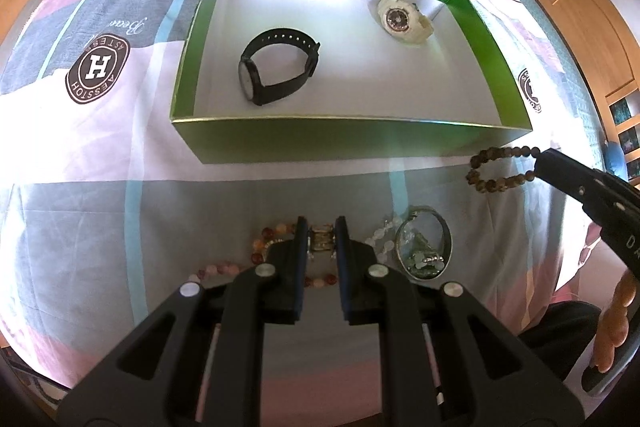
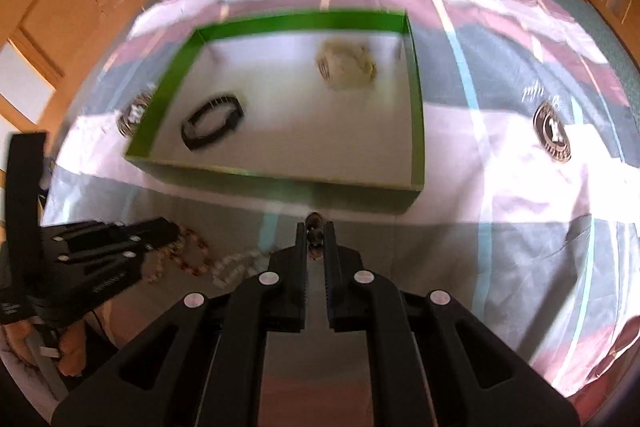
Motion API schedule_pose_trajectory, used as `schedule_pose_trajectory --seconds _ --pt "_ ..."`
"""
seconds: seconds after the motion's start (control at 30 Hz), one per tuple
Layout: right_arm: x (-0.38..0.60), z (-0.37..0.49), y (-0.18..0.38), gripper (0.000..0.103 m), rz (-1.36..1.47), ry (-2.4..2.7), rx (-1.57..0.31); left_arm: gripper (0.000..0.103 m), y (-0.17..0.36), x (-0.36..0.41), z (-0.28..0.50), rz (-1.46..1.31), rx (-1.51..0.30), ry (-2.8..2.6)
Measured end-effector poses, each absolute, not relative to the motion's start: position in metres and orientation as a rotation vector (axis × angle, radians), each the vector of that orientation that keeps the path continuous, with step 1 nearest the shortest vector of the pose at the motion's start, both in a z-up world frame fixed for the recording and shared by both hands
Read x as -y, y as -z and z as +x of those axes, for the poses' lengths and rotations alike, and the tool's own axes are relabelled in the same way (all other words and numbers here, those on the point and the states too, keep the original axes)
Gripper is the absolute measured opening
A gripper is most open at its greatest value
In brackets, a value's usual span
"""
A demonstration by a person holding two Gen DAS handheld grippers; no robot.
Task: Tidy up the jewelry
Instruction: 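Carry the brown bead bracelet into the green box and open the right tool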
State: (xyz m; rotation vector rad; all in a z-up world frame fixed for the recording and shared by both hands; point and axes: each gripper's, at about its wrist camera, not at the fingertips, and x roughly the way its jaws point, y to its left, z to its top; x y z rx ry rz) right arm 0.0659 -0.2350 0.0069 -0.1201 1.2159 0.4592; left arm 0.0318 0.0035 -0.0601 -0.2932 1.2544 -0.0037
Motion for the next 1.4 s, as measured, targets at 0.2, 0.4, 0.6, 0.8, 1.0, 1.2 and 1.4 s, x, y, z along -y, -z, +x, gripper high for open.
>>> schedule_pose_trajectory --seconds 0.2,0.4,0.6,0.8,1.0,1.2,1.4 --pt "0.235 0.066 0.005 0.007 -0.131 -0.441 -1.252 0.013 0.066 -0.001 0.034 -0.284 -1.272 -0.003" --pt "0.235 0.060 -0.021 0.007 -0.070 -0.502 -1.148 0.013 0.058 -0.002 0.031 -0.291 -1.237 0.000" --pt "0.235 0.054 -0.039 0.007 -0.037 -0.554 -1.078 0.013 0.042 -0.004 0.027 -0.310 -1.174 0.011" --pt "0.235 0.056 -0.053 0.007 0.011 -0.571 -1.026 0.013 0.022 -0.001 0.023 -0.277 -1.107 0.002" --pt "0.232 0.066 -0.074 0.007 0.054 -0.579 -0.957 0.013 -0.003 -0.005 0.038 -0.294 -1.062 0.014" --pt "0.223 0.089 -0.055 0.007 0.069 -0.543 -0.977 0.013 -0.010 -0.013 0.062 -0.262 -1.038 -0.067" --pt "0.220 0.102 -0.034 0.008 0.046 -0.491 -1.018 0.013 0.024 -0.029 0.083 -0.304 -1.117 -0.112"
